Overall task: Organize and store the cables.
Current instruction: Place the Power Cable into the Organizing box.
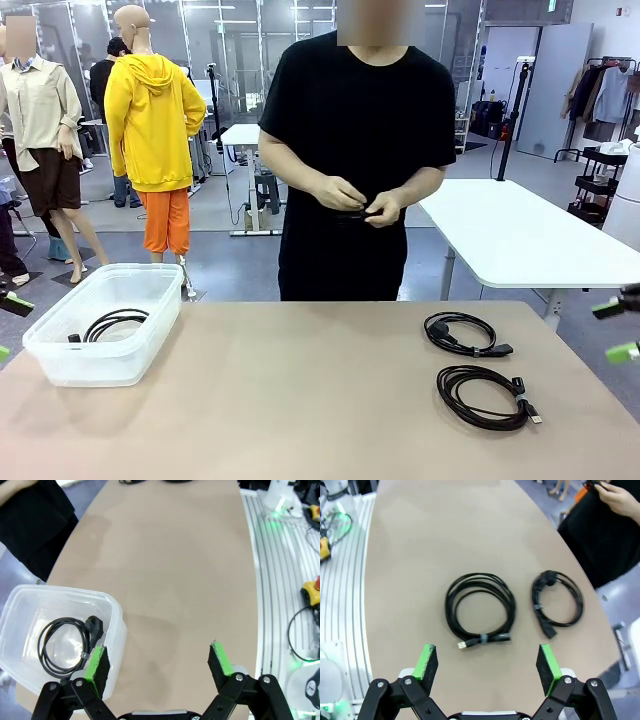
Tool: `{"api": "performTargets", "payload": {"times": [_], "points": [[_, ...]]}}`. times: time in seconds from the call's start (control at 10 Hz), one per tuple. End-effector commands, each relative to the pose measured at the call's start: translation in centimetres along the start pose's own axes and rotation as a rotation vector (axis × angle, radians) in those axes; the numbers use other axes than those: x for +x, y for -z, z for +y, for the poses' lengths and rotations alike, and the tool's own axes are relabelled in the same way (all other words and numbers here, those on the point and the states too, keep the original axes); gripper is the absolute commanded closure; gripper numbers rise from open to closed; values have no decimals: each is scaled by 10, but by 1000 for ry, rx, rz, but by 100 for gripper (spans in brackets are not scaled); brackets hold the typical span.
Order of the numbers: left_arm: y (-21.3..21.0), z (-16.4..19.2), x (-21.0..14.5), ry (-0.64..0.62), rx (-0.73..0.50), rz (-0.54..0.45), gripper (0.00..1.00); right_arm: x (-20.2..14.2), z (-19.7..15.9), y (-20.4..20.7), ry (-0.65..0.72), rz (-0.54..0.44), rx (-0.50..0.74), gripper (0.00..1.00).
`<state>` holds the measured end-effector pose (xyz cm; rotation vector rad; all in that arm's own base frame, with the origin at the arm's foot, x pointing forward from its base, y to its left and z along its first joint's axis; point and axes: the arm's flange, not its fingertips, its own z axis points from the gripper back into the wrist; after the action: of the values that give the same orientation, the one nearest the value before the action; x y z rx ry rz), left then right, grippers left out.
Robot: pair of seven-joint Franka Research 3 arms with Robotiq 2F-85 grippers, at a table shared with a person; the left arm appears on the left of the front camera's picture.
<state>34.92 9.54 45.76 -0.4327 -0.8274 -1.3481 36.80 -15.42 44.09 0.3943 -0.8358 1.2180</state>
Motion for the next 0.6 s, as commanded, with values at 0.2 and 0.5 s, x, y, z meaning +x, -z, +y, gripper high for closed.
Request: {"api": "performTargets", "payload": {"times": [0.2, 0.5], "points": [[0, 2, 1, -1, -1, -1, 0, 79, -64, 57, -60, 360, 58, 0], [0, 2, 1, -1, -1, -1, 0, 100, -94, 114, -104, 512, 52, 0]]}}
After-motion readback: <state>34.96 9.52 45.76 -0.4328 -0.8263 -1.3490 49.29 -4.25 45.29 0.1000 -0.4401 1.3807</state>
